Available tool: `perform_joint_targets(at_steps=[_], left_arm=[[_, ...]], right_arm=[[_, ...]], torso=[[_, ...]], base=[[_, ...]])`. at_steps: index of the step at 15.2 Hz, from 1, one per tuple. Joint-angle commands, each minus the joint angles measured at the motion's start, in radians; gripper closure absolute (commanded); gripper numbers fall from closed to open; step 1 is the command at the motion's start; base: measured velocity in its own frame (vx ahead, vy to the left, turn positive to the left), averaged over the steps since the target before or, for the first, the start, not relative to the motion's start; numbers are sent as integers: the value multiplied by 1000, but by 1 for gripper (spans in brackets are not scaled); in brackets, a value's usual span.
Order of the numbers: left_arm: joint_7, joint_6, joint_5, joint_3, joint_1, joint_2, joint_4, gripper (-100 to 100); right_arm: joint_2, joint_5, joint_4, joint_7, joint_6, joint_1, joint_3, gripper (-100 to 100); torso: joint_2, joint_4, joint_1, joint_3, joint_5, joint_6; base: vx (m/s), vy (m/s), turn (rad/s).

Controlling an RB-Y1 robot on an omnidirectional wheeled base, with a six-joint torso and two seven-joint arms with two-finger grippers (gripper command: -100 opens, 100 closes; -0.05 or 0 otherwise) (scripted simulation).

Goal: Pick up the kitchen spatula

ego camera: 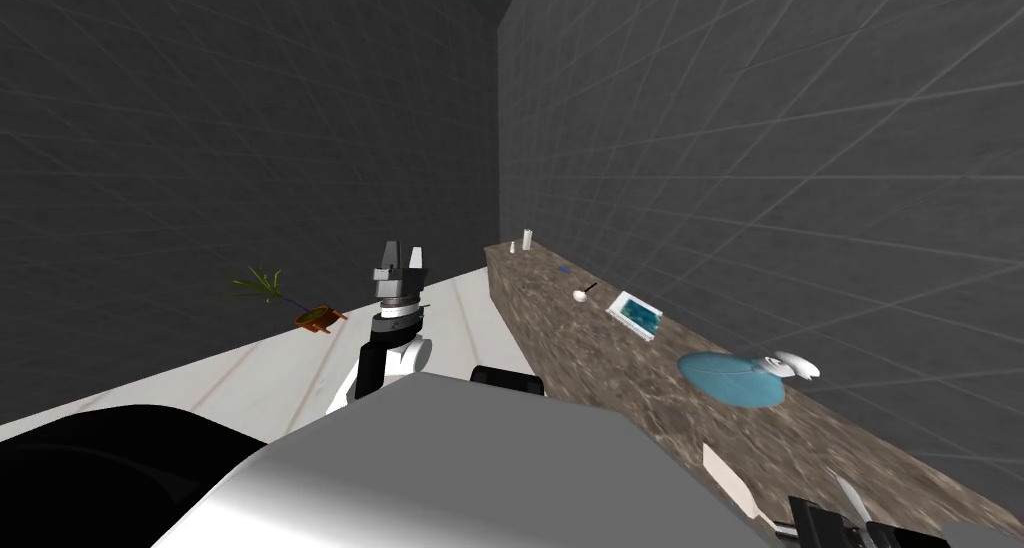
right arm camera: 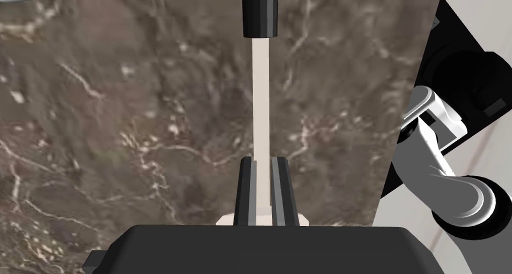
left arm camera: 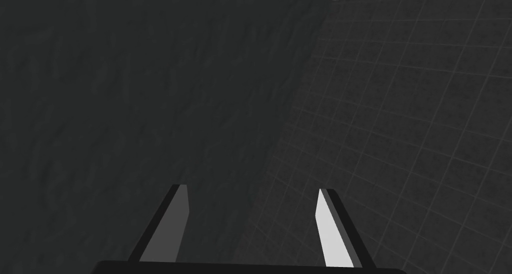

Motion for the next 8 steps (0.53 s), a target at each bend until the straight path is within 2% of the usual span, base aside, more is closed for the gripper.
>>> perform_joint_targets(at_steps=[1, 2, 3, 7, 8], left_arm=[[0, 0, 0, 0, 0, 0, 0, 0], [0, 0, 0, 0, 0, 0, 0, 0], [0, 0, 0, 0, 0, 0, 0, 0], [0, 0, 0, 0, 0, 0, 0, 0], [0, 0, 0, 0, 0, 0, 0, 0]], right_arm=[[0, 0, 0, 0, 0, 0, 0, 100], [0, 0, 0, 0, 0, 0, 0, 100], [-39, -10, -7, -17, -16, -1, -20, 100], [-88, -23, -17, -34, -38, -2, -46, 100], [-78, -22, -17, -31, -28, 4, -41, 100]], torso=[[0, 0, 0, 0, 0, 0], [0, 0, -1, 0, 0, 0], [0, 0, -1, 0, -1, 0], [1, 0, 0, 1, 0, 1], [2, 0, 0, 1, 0, 1]], base=[[0, 0, 0], [0, 0, 0], [-9, 4, -112], [-29, 11, -108], [-20, 7, -17]])
